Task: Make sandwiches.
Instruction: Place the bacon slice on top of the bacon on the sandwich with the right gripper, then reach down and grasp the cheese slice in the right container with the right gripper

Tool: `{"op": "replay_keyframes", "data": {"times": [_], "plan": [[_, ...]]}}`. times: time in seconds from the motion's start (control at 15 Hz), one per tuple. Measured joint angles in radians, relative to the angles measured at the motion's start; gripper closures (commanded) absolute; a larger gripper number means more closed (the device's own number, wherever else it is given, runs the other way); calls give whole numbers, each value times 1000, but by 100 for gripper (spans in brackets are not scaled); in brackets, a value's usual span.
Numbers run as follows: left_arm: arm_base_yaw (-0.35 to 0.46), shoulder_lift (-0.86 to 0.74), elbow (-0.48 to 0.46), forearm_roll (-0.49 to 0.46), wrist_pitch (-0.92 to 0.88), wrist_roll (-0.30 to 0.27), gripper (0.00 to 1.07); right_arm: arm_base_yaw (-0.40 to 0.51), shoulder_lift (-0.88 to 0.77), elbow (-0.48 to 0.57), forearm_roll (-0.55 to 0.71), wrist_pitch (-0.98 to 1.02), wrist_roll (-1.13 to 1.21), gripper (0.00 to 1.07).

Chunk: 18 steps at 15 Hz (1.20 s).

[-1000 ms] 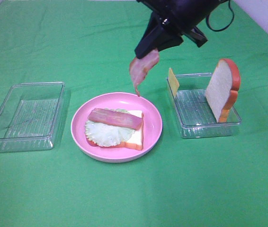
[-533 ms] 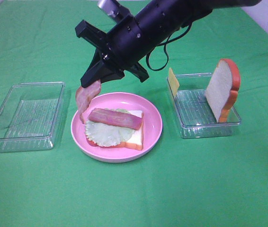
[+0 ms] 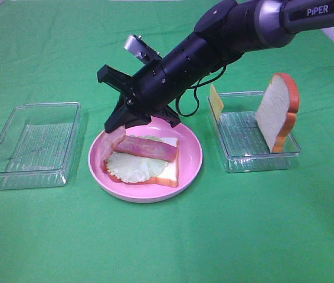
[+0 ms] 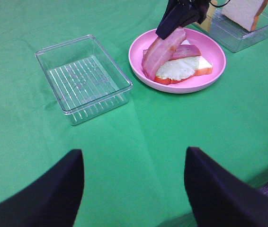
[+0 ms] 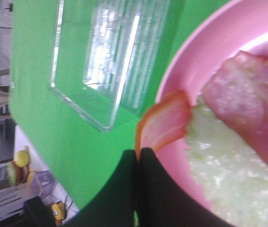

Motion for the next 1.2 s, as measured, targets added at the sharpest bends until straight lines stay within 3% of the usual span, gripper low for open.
{"op": "replay_keyframes", "data": {"times": [0.33, 0.4, 0.73, 0.93, 1.2], "plan": [[0, 0, 0, 0, 0, 0, 47, 0, 0, 0, -286, -60, 200, 107], [0, 0, 0, 0, 0, 0, 47, 0, 0, 0, -356, -67, 241, 96], [0, 0, 0, 0, 0, 0, 47, 0, 0, 0, -425, -88, 256, 50], [0, 0, 0, 0, 0, 0, 47, 0, -6, 0, -487, -82, 256, 43], [0, 0, 0, 0, 0, 0, 47, 0, -90, 0, -556, -70, 257, 43]]}}
